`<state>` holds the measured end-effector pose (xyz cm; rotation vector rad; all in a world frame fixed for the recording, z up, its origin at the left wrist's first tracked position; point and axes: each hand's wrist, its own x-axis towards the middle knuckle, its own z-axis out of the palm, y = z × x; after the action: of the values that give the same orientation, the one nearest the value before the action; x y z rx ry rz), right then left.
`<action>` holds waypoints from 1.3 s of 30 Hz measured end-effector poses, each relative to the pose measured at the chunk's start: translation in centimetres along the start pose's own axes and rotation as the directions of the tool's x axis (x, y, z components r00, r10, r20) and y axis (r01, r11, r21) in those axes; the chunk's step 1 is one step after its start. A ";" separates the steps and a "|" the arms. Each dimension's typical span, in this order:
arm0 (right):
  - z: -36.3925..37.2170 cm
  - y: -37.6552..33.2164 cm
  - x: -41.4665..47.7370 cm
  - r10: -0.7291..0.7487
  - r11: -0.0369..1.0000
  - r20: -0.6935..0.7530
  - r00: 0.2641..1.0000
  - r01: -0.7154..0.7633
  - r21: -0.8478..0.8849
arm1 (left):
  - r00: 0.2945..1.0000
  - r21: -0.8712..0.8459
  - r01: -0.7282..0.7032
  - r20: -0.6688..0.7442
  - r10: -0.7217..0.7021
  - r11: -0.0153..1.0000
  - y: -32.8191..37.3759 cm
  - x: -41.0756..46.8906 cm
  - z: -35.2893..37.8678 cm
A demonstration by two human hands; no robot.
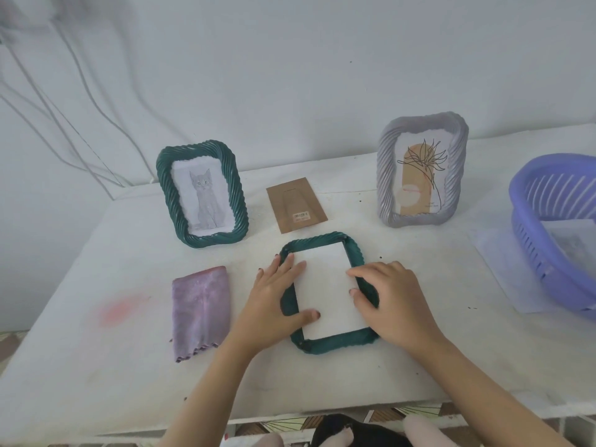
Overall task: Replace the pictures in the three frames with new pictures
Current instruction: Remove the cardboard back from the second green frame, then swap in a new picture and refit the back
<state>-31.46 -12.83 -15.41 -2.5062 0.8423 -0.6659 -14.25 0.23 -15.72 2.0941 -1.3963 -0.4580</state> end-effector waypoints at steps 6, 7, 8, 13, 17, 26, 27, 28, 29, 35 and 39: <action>-0.4 -0.9 0.7 0.134 0.972 0.043 0.990 -0.140 0.191 | 1.000 0.023 0.013 0.021 -0.014 1.000 0.3 -0.1 0.0; -0.4 -0.9 0.8 0.143 0.966 0.054 0.988 -0.151 0.211 | 1.000 0.023 0.016 0.019 -0.016 1.000 0.3 -0.1 0.0; -0.4 -1.0 0.8 0.143 0.963 0.062 0.988 -0.153 0.221 | 1.000 0.022 0.018 0.014 -0.019 1.000 0.4 -0.1 0.0; -0.8 -1.0 0.9 0.128 0.975 0.013 0.992 -0.128 0.182 | 1.000 -0.005 0.014 -0.006 -0.014 1.000 0.4 -0.2 0.1; -0.9 -0.8 0.7 0.164 0.973 -0.041 0.986 -0.155 0.170 | 1.000 -0.019 0.020 -0.008 -0.020 1.000 0.3 -0.2 0.1; -2.7 -0.7 0.6 0.327 0.744 0.049 0.944 -0.289 0.603 | 0.975 -0.146 -0.021 -0.222 -0.012 0.989 2.1 -0.6 -0.2; -3.1 -0.6 0.6 0.338 0.697 0.075 0.938 -0.303 0.650 | 0.970 -0.166 -0.030 -0.245 -0.012 0.986 2.5 -0.6 -0.1; -3.5 -0.5 0.6 0.345 0.650 0.101 0.933 -0.316 0.691 | 0.966 -0.191 -0.034 -0.257 -0.017 0.981 3.0 -0.6 -0.1; -3.9 -0.5 0.5 0.348 0.609 0.123 0.929 -0.324 0.724 | 0.965 -0.222 -0.035 -0.261 -0.024 0.974 3.4 -0.5 -0.1; -6.4 0.2 -0.5 0.357 0.466 0.148 0.922 -0.314 0.828 | 0.977 -0.529 0.014 -0.171 -0.123 0.849 6.4 1.2 0.8; -8.4 0.8 -1.1 0.343 0.450 0.116 0.932 -0.271 0.851 | 0.983 -0.778 0.141 0.034 -0.183 0.612 8.2 1.9 1.4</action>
<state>-37.22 -14.58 -9.42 -1.3642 0.7026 -0.7899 -20.27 -4.23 -11.58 1.4663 -0.7380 -0.8981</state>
